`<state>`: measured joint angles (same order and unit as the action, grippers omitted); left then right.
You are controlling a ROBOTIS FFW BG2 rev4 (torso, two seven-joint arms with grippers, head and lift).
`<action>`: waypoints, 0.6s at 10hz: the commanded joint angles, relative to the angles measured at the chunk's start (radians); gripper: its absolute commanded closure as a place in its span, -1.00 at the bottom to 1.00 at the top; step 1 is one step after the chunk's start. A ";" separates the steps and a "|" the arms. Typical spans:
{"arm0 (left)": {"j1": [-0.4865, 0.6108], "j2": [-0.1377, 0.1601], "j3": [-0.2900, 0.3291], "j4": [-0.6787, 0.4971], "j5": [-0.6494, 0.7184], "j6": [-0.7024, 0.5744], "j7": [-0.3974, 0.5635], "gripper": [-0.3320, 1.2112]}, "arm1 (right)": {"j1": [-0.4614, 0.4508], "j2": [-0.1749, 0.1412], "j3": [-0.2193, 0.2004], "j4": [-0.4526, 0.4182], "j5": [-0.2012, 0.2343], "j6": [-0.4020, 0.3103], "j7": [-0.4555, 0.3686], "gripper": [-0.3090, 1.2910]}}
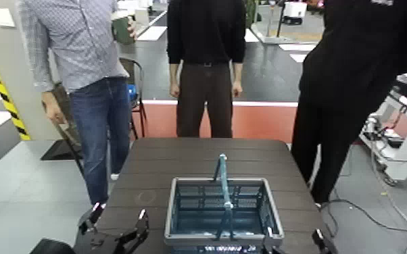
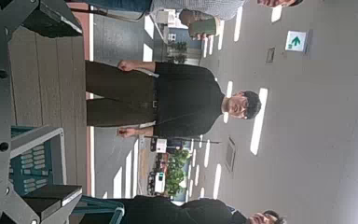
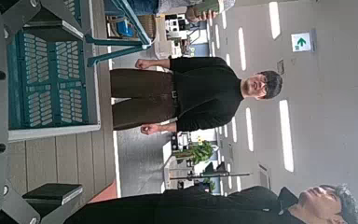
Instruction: Grasp the handle of the crate.
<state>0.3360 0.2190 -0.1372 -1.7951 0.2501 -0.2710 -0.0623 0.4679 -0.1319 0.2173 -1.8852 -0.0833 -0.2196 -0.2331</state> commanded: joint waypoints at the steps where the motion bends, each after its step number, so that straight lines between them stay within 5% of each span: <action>1: -0.006 -0.001 0.007 0.002 0.014 0.018 -0.027 -0.43 | -0.002 0.000 0.002 0.000 0.000 0.002 0.000 -0.42; 6: -0.035 0.002 0.034 -0.029 0.133 0.197 -0.128 -0.43 | -0.003 0.000 0.004 0.001 -0.003 0.008 -0.002 -0.42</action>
<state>0.3070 0.2191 -0.1073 -1.8161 0.3654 -0.1044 -0.1901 0.4656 -0.1319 0.2199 -1.8851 -0.0850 -0.2123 -0.2341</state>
